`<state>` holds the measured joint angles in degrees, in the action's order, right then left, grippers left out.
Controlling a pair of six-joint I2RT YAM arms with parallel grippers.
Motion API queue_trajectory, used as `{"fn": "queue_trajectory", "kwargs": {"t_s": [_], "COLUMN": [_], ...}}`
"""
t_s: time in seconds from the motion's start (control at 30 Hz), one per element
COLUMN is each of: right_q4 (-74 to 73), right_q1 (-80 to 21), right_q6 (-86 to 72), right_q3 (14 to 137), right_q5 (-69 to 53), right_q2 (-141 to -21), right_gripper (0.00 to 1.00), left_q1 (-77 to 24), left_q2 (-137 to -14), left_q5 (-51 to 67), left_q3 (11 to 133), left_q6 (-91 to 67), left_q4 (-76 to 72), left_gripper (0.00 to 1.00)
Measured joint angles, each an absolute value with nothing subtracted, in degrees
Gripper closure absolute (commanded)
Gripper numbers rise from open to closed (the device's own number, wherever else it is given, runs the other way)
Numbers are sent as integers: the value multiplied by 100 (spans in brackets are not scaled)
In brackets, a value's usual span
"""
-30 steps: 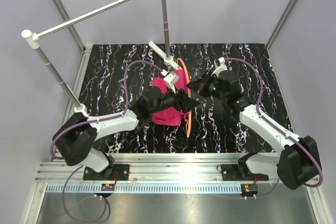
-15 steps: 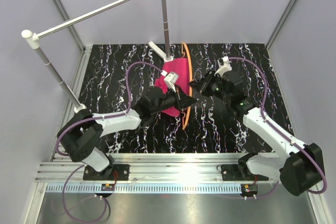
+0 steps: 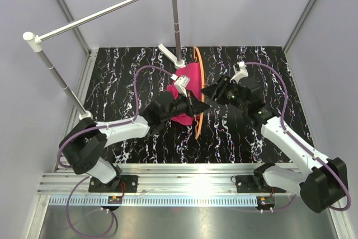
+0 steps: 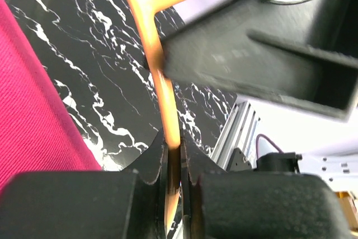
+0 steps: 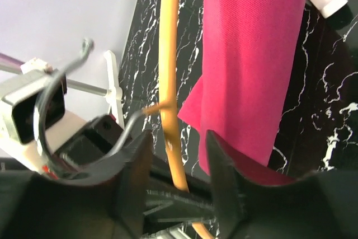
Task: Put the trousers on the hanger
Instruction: Pass the hanger from the right arm to the left, then hang the hanger with trousers onto the clothesline
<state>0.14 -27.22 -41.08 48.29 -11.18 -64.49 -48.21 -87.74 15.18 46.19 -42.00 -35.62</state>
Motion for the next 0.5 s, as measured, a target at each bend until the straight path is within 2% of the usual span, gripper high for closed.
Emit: {"fn": "queue_trajectory", "kwargs": {"t_s": [0.17,0.5], "right_q4": [-217,-646], "right_q1": [-2744,-2766], "right_q6": [-4038,-3870], "right_q3": [4829,4569], "right_q5": [-1111,-716], "right_q2": [-6073,-5544], "right_gripper": [34,32], "left_q1": [-4788,-4125], "left_q2": [-8589,-7935], "left_q5": [1339,1417], "left_q3": [4950,5078], "left_q6": [-4228,-4641], "left_q4": [-2884,-2016], "left_gripper": [100,100]}}
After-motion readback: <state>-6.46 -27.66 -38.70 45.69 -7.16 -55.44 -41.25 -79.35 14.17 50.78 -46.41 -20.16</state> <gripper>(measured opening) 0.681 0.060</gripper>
